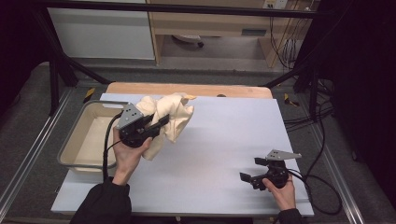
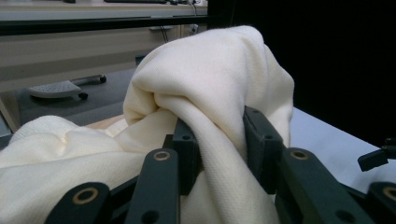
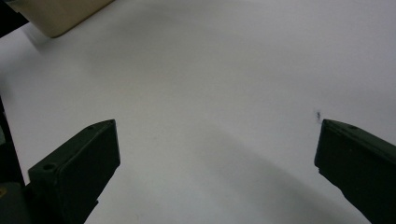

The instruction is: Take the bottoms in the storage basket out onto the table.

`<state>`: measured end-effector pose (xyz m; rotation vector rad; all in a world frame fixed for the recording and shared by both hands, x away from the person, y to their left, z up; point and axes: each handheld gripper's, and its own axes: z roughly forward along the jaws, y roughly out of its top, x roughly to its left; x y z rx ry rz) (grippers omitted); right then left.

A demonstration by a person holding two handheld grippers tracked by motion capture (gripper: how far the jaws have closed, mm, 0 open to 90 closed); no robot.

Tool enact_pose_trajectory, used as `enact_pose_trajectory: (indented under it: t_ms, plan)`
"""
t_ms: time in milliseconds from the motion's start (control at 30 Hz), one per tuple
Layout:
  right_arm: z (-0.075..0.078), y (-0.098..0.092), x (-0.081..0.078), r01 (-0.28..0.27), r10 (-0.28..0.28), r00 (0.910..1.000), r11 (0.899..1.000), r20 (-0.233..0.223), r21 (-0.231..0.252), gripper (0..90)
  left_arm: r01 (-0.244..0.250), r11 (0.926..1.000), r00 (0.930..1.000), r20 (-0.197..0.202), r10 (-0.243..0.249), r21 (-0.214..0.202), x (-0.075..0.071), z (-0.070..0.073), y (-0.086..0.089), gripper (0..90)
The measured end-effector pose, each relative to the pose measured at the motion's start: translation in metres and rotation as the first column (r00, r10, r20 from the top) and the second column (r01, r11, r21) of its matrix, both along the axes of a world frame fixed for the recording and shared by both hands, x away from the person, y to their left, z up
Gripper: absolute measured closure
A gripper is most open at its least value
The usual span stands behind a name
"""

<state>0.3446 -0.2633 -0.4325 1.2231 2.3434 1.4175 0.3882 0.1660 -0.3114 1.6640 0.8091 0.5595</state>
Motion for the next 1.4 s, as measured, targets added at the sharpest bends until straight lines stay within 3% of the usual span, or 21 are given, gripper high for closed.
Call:
enact_pose_trajectory:
  t_ms: [1400]
  plan:
    - [0.000, 0.000, 0.000, -0.004, 0.004, 1.0000, 1.000, 0.005, -0.004, 0.6, 0.075, 0.9946, 0.9934, -0.092, -0.069, 0.072, 0.014, -0.043, -0.048, 68.9]
